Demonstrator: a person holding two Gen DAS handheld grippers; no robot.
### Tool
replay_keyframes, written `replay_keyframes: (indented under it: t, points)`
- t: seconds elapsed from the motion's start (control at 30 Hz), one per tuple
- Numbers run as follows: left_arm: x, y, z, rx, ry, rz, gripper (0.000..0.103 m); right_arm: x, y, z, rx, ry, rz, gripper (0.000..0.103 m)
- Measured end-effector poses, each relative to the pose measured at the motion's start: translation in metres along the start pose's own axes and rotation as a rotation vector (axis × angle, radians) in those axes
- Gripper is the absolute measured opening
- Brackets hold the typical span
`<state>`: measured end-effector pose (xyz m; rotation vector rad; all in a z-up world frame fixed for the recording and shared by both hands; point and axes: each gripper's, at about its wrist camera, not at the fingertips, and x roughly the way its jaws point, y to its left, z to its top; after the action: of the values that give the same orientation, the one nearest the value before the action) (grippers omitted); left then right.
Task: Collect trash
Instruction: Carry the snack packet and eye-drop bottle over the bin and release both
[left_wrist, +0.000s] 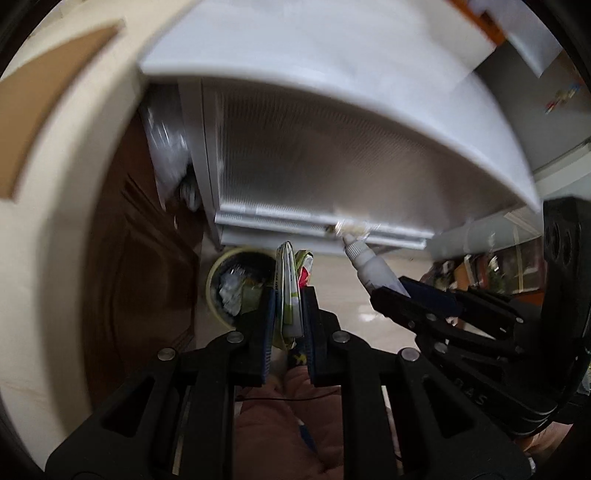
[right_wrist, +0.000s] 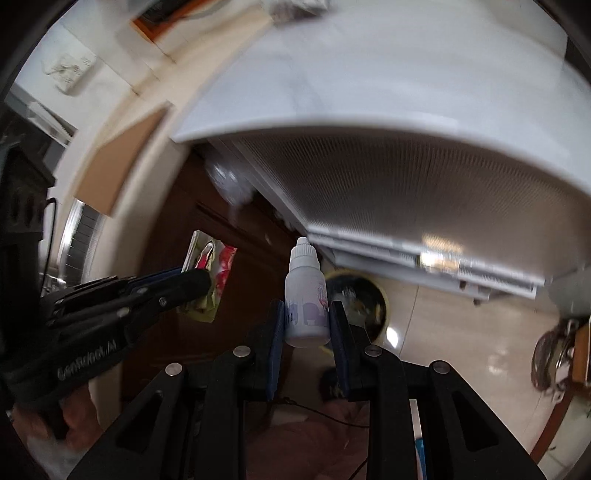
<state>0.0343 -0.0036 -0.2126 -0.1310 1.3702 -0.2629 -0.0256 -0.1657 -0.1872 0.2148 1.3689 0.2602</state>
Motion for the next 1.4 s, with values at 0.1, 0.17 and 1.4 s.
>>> replay_keyframes:
  t: [0.1, 0.17, 1.4]
  points:
    - [0.039, -0.002, -0.01, -0.007, 0.046, 0.045, 0.011, 0.04, -0.017, -0.012, 0.029, 0.058, 0.001, 0.024]
    - [0.071, 0.001, -0.017, -0.025, 0.068, 0.074, 0.012, 0.071, -0.025, -0.012, 0.038, 0.088, 0.003, 0.024]
    - [0.273, 0.053, -0.045, -0.111, 0.179, 0.281, 0.077, 0.281, -0.134, -0.031, 0.144, 0.172, 0.036, 0.052]
